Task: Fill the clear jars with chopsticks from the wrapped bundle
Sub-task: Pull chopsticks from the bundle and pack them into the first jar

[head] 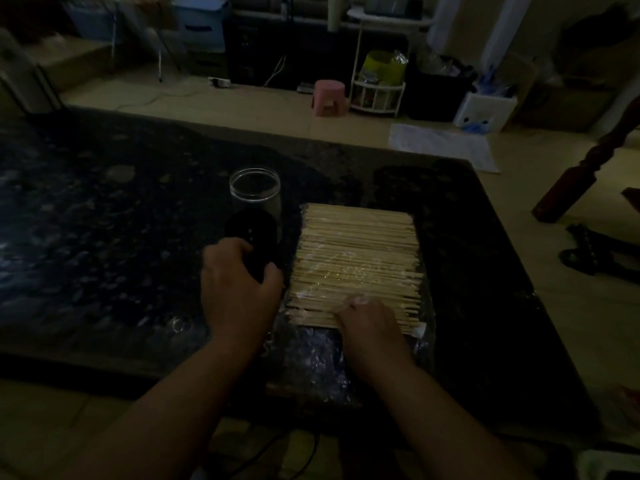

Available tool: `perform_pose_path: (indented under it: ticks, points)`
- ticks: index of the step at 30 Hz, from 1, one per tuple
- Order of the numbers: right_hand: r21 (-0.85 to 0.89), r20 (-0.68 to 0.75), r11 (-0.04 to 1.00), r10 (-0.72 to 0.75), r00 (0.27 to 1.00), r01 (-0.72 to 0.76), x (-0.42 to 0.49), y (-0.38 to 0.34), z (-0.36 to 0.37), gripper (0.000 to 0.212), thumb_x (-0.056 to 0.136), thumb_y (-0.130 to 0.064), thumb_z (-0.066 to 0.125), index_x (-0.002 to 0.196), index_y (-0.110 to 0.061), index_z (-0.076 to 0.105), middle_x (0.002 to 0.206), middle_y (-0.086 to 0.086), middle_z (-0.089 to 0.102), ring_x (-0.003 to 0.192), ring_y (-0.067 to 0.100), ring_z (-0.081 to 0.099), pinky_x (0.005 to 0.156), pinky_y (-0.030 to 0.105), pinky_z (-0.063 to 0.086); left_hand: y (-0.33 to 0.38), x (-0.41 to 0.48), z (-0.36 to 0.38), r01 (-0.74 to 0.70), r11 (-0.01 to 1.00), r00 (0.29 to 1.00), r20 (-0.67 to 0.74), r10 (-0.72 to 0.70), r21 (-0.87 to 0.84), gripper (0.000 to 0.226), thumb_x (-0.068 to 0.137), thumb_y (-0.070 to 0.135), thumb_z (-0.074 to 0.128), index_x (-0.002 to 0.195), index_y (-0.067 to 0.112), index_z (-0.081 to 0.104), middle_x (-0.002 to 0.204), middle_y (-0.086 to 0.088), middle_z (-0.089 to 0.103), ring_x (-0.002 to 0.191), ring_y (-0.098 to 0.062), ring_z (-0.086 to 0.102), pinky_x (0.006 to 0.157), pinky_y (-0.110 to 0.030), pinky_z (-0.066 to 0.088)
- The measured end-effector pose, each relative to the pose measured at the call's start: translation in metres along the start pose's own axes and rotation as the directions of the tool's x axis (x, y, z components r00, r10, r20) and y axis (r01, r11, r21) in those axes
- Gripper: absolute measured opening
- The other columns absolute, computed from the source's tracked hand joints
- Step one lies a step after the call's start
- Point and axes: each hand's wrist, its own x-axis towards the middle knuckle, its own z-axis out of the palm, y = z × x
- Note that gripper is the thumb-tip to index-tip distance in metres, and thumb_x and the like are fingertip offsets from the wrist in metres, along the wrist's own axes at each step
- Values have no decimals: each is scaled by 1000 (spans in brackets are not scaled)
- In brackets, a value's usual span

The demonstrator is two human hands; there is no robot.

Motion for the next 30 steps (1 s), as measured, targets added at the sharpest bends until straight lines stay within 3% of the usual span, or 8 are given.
perform_pose_path:
  ticks: [2, 4, 10, 14, 17, 20, 25, 30]
  points:
    - [20, -48, 1000, 9, 999, -8, 5, -1, -1, 38, 58, -3, 76, 94, -14, 72, 100, 9, 67, 91, 31, 64, 80, 36, 50, -4, 6, 3, 113, 992, 991, -68, -117, -47, 53, 77, 25, 74, 120, 13, 44, 124, -9, 40, 111, -26, 44, 90, -34, 39]
    - [19, -38, 1000, 6, 999, -5, 8, -5, -8, 35, 72, -4, 67, 105, -15, 70, 108, 7, 65, 101, 28, 60, 88, 33, 46, -8, 11, 5, 135, 989, 986, -93, -140, -64, 72, 75, 29, 77, 133, 13, 38, 137, -12, 34, 126, -27, 36, 102, -33, 31]
    - [-37, 25, 999, 17, 1000, -16, 16, -5, -8, 35, 82, -16, 62, 116, -25, 64, 119, -2, 62, 111, 19, 54, 98, 28, 40, -22, 30, 16, 257, 948, 966, 90, -244, -190, 105, 66, 40, 85, 149, 23, 23, 152, -4, 31, 138, -20, 31, 114, -39, 29]
    - [-67, 35, 997, 31, 999, -29, 14, -5, -7, 32, 88, -19, 58, 120, -23, 59, 121, 2, 60, 111, 22, 53, 94, 27, 38, -27, 36, 23, 291, 925, 950, 185, -250, -245, 104, 63, 37, 87, 147, 29, 26, 148, 1, 39, 132, -16, 40, 110, -38, 36]
    - [-148, 96, 988, 58, 994, -44, 15, -4, -6, 38, 89, -27, 59, 124, -17, 51, 125, 8, 56, 112, 28, 52, 95, 34, 39, -27, 39, 23, 309, 922, 946, 182, -270, -236, 77, 64, 35, 86, 124, 31, 38, 127, 2, 51, 113, -16, 52, 91, -32, 44]
    - [-109, 144, 993, 51, 988, -35, 17, -4, -10, 37, 88, -25, 61, 123, -18, 52, 125, 7, 57, 114, 28, 52, 94, 32, 40, -25, 35, 24, 340, 912, 935, 189, -301, -229, 65, 70, 33, 82, 112, 32, 32, 111, 3, 52, 102, -21, 57, 82, -33, 47]
    - [-1, 221, 998, 64, 973, -65, 18, -6, -17, 49, 76, -16, 72, 122, -22, 56, 126, 3, 57, 119, 24, 50, 101, 27, 39, -27, 36, 27, 349, 907, 929, 215, -301, -235, 104, 63, 37, 87, 143, 34, 20, 144, 2, 43, 125, -18, 46, 104, -40, 41]
    - [-41, 266, 992, 128, 955, -122, 12, -6, -16, 45, 88, -17, 60, 132, -15, 49, 137, 10, 47, 125, 28, 42, 107, 32, 33, -29, 37, 32, 405, 865, 906, 261, -334, -296, 91, 63, 36, 88, 136, 32, 35, 131, 3, 52, 117, -15, 51, 102, -40, 45]
